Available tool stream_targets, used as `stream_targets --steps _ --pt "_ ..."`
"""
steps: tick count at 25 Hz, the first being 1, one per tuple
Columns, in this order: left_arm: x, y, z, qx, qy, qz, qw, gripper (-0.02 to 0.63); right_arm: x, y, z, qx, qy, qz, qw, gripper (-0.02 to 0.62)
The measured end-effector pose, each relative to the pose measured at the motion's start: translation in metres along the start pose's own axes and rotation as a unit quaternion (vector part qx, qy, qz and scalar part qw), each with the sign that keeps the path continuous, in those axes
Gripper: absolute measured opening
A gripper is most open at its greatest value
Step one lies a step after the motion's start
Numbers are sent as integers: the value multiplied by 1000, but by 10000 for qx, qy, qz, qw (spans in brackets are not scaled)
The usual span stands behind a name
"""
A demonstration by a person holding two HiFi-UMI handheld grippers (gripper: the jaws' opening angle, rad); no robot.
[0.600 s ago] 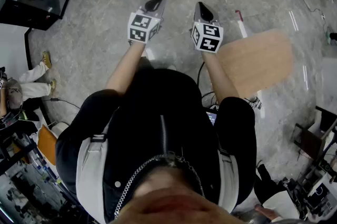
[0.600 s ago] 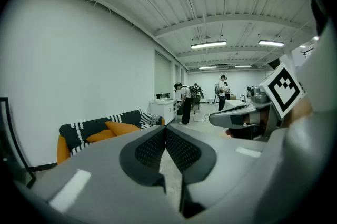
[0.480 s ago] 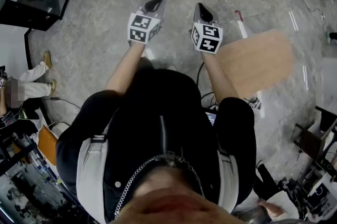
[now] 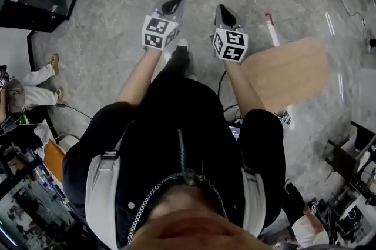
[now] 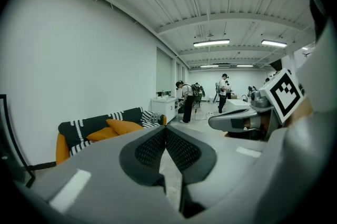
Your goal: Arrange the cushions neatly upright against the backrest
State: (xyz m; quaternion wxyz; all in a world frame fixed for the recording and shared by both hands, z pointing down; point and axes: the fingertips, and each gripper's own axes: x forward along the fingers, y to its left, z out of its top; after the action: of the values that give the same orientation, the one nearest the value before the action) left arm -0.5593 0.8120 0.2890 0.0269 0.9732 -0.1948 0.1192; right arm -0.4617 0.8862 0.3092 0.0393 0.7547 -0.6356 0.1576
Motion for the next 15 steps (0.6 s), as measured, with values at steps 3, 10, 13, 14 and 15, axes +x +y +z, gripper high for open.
stream_targets --steps 3,10,13,14,15 --pt "26 16 -6 -84 42 -61 9999 9 22 -10 -1 -11 41 -23 10000 3" --pt "124 65 -4 -245 95 -278 9993 9 108 -55 22 -124 240 -167 9995 3" --pt "161 88 7 -257 41 -393 9989 9 143 -71 39 -190 321 -225 9991 3" --pt "173 94 11 -247 24 -441 9987 9 153 -76 45 -236 342 -241 9988 3" --pt "184 101 16 -240 18 -478 9986 9 163 -82 51 -260 354 -266 9987 3"
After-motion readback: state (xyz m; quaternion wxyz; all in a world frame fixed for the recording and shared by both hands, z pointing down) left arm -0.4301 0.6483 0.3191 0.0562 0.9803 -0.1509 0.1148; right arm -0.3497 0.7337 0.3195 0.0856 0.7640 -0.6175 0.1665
